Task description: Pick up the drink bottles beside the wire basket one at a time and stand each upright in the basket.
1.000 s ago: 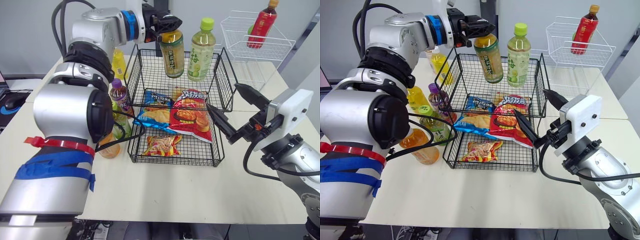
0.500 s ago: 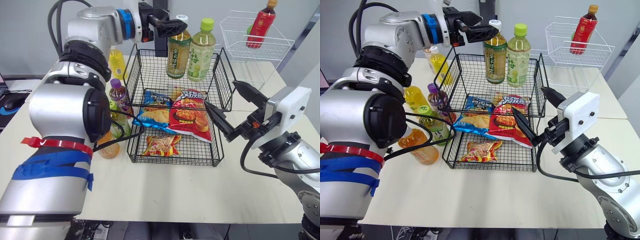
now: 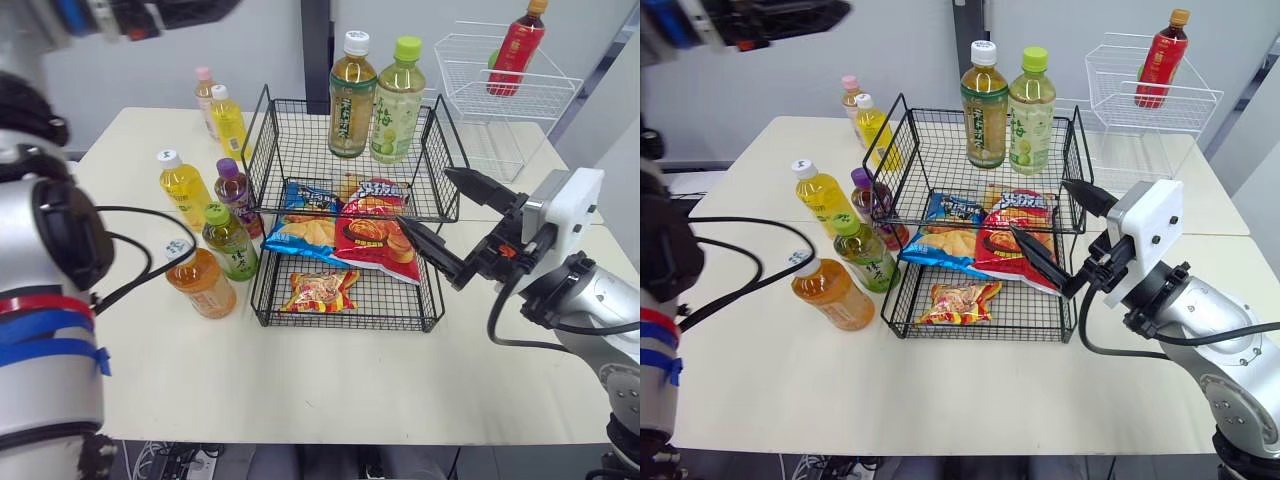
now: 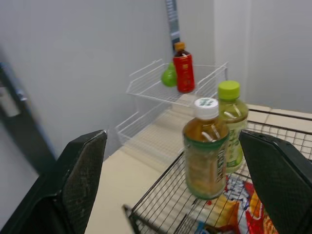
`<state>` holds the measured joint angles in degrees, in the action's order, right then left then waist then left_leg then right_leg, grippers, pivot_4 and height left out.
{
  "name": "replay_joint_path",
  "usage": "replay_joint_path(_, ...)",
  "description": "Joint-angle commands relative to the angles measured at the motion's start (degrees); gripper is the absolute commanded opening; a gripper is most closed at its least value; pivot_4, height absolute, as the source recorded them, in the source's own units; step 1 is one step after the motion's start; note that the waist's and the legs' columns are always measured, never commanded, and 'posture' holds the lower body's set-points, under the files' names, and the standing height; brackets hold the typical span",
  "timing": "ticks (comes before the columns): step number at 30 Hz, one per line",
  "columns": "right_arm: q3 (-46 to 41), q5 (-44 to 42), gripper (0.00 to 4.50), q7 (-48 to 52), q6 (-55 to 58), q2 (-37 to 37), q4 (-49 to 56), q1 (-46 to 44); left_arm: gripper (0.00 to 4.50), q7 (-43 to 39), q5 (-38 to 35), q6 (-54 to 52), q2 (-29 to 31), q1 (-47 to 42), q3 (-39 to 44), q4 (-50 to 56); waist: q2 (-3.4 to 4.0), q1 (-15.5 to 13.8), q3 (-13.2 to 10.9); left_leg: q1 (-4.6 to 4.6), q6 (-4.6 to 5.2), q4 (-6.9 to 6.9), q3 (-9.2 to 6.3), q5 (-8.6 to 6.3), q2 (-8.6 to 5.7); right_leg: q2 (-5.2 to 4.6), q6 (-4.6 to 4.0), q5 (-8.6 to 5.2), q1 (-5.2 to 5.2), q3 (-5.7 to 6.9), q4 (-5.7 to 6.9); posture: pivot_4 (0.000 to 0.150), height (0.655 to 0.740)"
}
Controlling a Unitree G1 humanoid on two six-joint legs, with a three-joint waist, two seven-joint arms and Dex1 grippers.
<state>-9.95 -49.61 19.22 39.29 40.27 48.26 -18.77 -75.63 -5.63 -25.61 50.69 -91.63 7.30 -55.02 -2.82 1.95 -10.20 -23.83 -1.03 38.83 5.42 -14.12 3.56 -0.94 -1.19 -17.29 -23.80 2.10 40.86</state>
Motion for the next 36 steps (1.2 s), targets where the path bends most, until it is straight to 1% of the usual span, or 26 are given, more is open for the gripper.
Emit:
replay_joint_path(1,-0.8,-4.3,4.50,7.2,0.0,2.8,-1.9,-2.5,4.47,1.4,-2.4,-5.6,7.6,7.4,3.5,10.1,0.02,0.1,0.0,0.05,0.05,0.00,0.02,-0.03,0.01,0.00,-0.01,0.00,0.01,-0.02,0.01,0.150,0.7400)
replay_joint_path(4,0.2,-5.5,4.50,11.4,0.0,4.3,-4.3,-4.4,4.47,0.1,-3.8,-6.4,13.7,17.4,5.6,15.6,-0.06,-0.1,0.0,0.03,0.07,0.04,-0.03,-0.03,0.04,0.00,-0.03,0.00,0.01,0.05,0.05,0.150,0.7400)
replay_joint_path(5,1.1,-5.7,4.50,12.4,0.1,4.2,-5.1,-5.4,4.47,-0.6,-4.3,-6.7,16.0,21.9,6.9,16.8,-0.10,-0.2,0.1,0.01,0.07,0.06,-0.05,-0.04,0.05,-0.01,-0.03,0.00,0.02,0.07,0.07,0.150,0.7400)
replay_joint_path(7,2.7,-5.5,4.50,13.6,0.3,3.8,-6.0,-6.7,4.47,-0.8,-5.6,-7.2,18.7,29.3,9.5,18.6,-0.13,-0.4,0.1,0.03,0.09,0.07,-0.03,-0.05,0.03,-0.05,-0.03,0.00,0.04,0.06,0.05,0.150,0.7400)
replay_joint_path(8,4.0,-5.1,4.50,14.2,0.3,3.5,-6.2,-7.1,4.47,-0.1,-6.0,-5.8,19.7,33.8,11.7,18.4,-0.15,-0.4,0.1,0.02,0.10,0.08,-0.08,-0.05,0.02,-0.07,-0.03,0.00,0.06,0.12,0.06,0.150,0.7400)
replay_joint_path(12,7.3,-3.7,4.50,14.6,0.6,2.4,-5.7,-7.3,4.47,3.5,-8.8,-5.3,19.5,49.0,19.9,20.0,-0.20,-0.6,0.1,0.06,0.16,0.10,-0.12,-0.08,0.03,-0.12,-0.03,0.00,0.11,0.18,0.10,0.150,0.7400)
replay_joint_path(15,8.8,-2.8,4.50,13.8,1.0,1.5,-5.0,-6.9,4.47,5.4,-11.2,-5.3,16.4,59.8,24.4,25.5,-0.24,-0.9,0.2,0.02,0.17,0.11,-0.22,-0.09,0.03,-0.14,-0.04,0.01,0.13,0.28,0.06,0.150,0.7400)
replay_joint_path(17,9.3,-2.3,4.50,12.8,1.3,1.0,-4.8,-6.8,4.47,7.7,-13.3,-6.2,13.9,63.1,26.2,28.8,-0.27,-1.3,0.2,0.07,0.17,0.11,-0.25,-0.09,0.01,-0.19,-0.05,0.02,0.21,0.31,0.08,0.150,0.7400)
replay_joint_path(21,10.0,-1.4,4.50,11.8,1.6,0.3,-4.5,-6.9,4.47,11.4,-15.4,-5.2,10.6,62.3,25.4,29.5,-0.37,-1.9,0.2,0.07,0.18,0.11,-0.35,-0.07,0.02,-0.17,-0.11,0.05,0.24,0.44,0.07,0.150,0.7400)
replay_joint_path(25,10.4,0.6,4.50,9.9,1.8,-0.6,-4.4,-7.2,4.47,15.3,-14.7,-0.9,6.5,56.3,21.1,25.8,-0.38,-2.1,0.3,0.07,0.18,0.11,-0.36,-0.07,0.00,-0.17,-0.11,0.05,0.27,0.45,0.07,0.150,0.7400)
replay_joint_path(31,11.3,2.9,4.50,5.5,3.0,-3.0,-3.2,-7.6,4.47,19.5,-9.9,10.0,1.9,43.9,13.7,14.1,-0.38,-1.9,0.3,0.06,0.19,0.11,-0.37,-0.06,-0.01,-0.14,-0.11,0.06,0.27,0.48,0.07,0.150,0.7400)
replay_joint_path(36,12.8,4.2,4.50,2.9,4.0,-5.0,-2.0,-8.0,4.47,22.2,-6.6,15.1,-1.4,33.6,9.0,1.7,-0.38,-1.8,0.3,0.03,0.19,0.10,-0.35,-0.06,-0.02,-0.13,-0.11,0.06,0.25,0.47,0.04,0.150,0.7400)
